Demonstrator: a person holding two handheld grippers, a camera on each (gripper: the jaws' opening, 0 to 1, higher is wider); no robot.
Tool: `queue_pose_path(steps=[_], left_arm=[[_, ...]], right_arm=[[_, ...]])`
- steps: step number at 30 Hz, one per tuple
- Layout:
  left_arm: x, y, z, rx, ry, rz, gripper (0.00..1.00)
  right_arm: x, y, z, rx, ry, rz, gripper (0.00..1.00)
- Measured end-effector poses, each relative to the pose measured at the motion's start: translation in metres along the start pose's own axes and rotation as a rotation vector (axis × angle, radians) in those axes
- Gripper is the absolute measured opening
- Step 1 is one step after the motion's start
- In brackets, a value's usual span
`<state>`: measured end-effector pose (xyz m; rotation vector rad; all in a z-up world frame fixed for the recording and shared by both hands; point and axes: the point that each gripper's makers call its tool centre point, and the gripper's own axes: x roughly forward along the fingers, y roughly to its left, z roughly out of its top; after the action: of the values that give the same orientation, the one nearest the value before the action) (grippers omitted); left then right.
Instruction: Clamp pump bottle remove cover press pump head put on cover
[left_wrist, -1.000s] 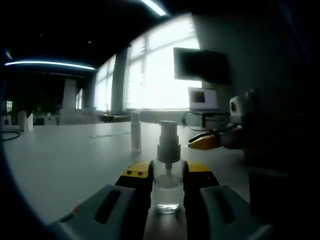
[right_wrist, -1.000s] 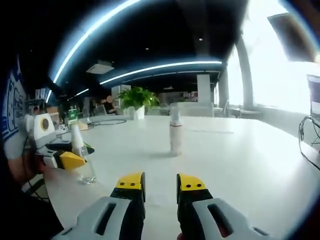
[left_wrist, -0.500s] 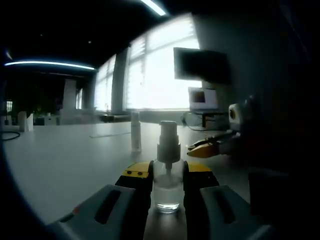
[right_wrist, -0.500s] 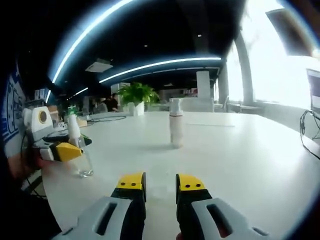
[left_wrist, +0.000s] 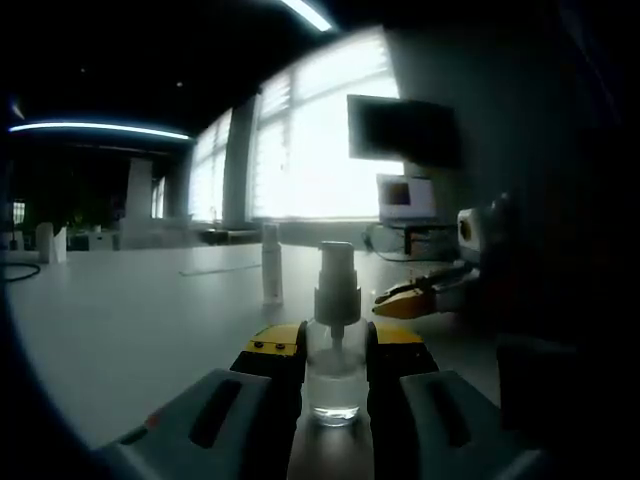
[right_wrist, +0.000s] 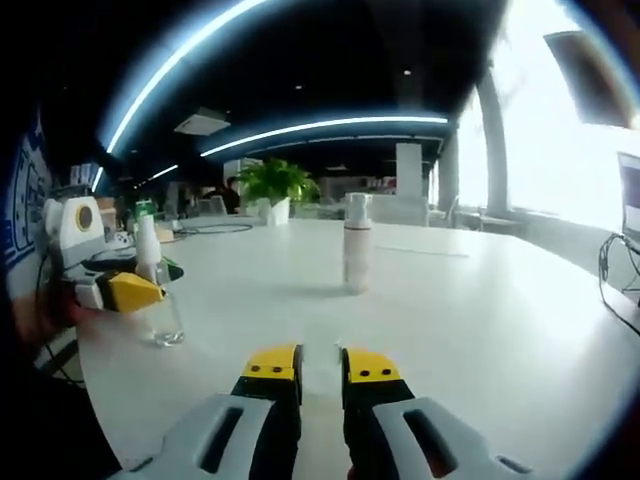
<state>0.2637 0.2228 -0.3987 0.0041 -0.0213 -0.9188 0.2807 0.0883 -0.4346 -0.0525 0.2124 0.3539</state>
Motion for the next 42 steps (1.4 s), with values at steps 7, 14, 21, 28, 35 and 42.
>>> queue_pose_path(steps=[7,14,21,28,35,42], left_arm=[[0.000,0.000,0.000,-0.001,0.000,0.000,0.15],[0.000,0.000,0.000,0.000,0.000,0.001,0.15],[0.000,-0.001,0.000,0.000,0.000,0.001,0.15],[0.000,0.001,-0.001,0.001,0.001,0.002,0.15],[0.000,0.000,0.000,0.002,0.000,0.001,0.15],[0.000,0.000,0.000,0.002,0.000,0.000,0.15]], right_arm=[[0.001,0.000,0.000,-0.002,-0.002,0.008,0.11],[0.000,-0.001,0.002,0.008,-0.011,0.008,0.11],[-0.005,0.005,0.008,0.018,-0.037,0.023,0.10],[-0.009,0.012,0.027,0.016,-0.067,0.036,0.10],[-0.019,0.018,0.048,0.047,-0.089,0.043,0.10],[-0.023,0.022,0.066,0.043,-0.112,0.057,0.10]])
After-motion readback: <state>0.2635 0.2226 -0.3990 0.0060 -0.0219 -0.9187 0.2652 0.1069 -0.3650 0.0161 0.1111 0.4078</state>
